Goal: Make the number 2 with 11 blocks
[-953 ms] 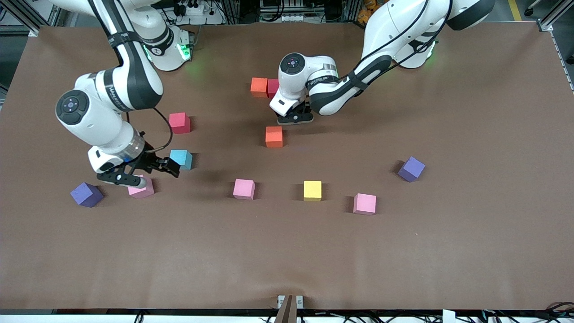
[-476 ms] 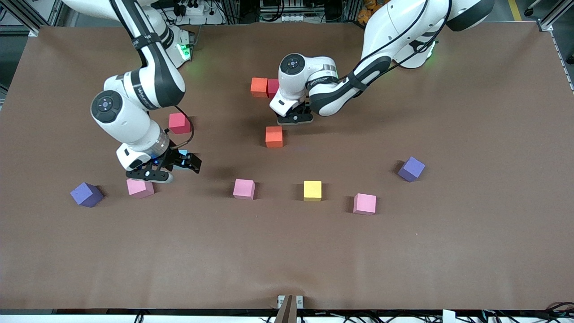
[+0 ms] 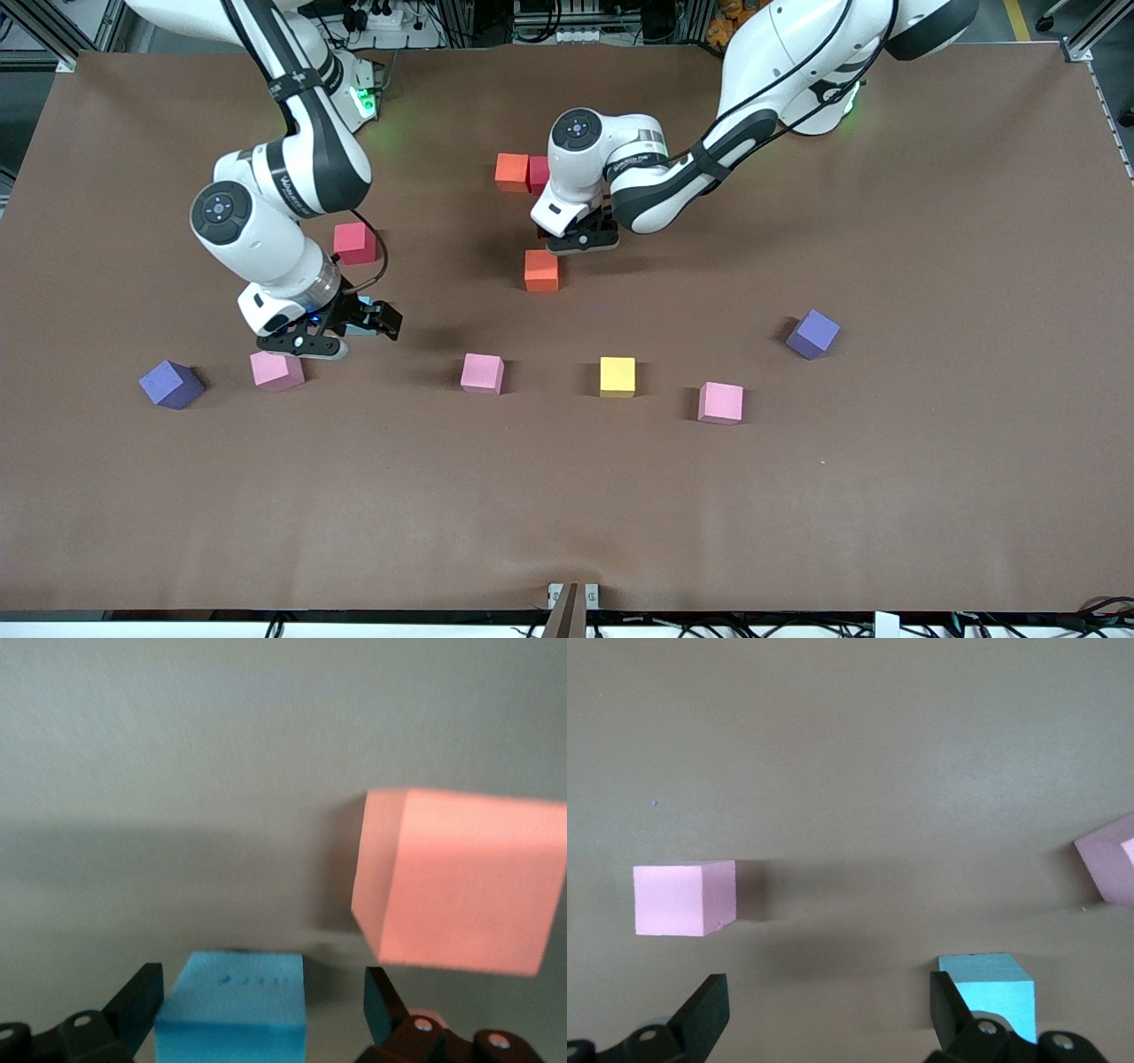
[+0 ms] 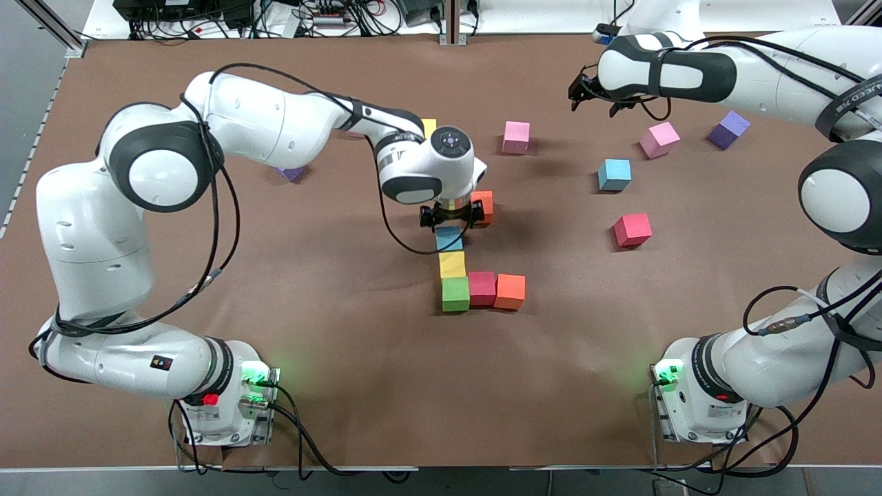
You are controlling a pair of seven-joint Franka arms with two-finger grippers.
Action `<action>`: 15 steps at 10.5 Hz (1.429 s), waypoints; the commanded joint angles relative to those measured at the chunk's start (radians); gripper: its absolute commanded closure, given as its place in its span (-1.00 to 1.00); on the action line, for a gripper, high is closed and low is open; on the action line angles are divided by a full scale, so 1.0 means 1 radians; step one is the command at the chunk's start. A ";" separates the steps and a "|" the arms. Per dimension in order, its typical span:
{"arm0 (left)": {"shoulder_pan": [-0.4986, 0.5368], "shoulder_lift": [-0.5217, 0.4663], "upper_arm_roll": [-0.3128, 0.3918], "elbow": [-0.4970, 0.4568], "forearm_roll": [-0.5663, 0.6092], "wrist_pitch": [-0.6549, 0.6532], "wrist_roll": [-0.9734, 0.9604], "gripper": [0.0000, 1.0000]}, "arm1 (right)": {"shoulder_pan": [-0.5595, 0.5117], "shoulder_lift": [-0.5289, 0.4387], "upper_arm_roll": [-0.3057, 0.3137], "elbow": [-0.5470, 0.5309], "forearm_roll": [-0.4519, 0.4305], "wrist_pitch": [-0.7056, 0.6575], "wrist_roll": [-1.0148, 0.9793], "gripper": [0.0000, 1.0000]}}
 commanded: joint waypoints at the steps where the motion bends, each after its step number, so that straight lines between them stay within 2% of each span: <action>1: 0.007 -0.026 -0.013 0.077 -0.010 -0.093 -0.022 -1.00 | 0.013 -0.005 -0.001 -0.020 0.022 0.021 -0.010 -1.00; 5: 0.111 -0.044 -0.010 0.222 -0.022 -0.231 0.036 -1.00 | 0.036 -0.002 -0.001 -0.026 0.022 0.031 -0.010 -1.00; 7: 0.186 -0.054 -0.012 0.239 -0.022 -0.252 0.132 -1.00 | 0.094 0.024 -0.003 -0.023 0.023 0.068 -0.005 -1.00; 11: 0.316 -0.071 -0.009 0.298 -0.024 -0.295 0.228 -1.00 | 0.243 0.078 -0.009 -0.017 0.023 0.116 0.319 -1.00; 13: 0.402 -0.083 -0.012 0.307 -0.024 -0.323 0.295 -1.00 | 0.340 0.144 -0.019 -0.001 0.022 0.157 0.511 -1.00; 15: 0.456 -0.107 -0.013 0.307 -0.025 -0.358 0.344 -1.00 | 0.464 0.214 -0.076 0.050 0.023 0.154 0.646 -1.00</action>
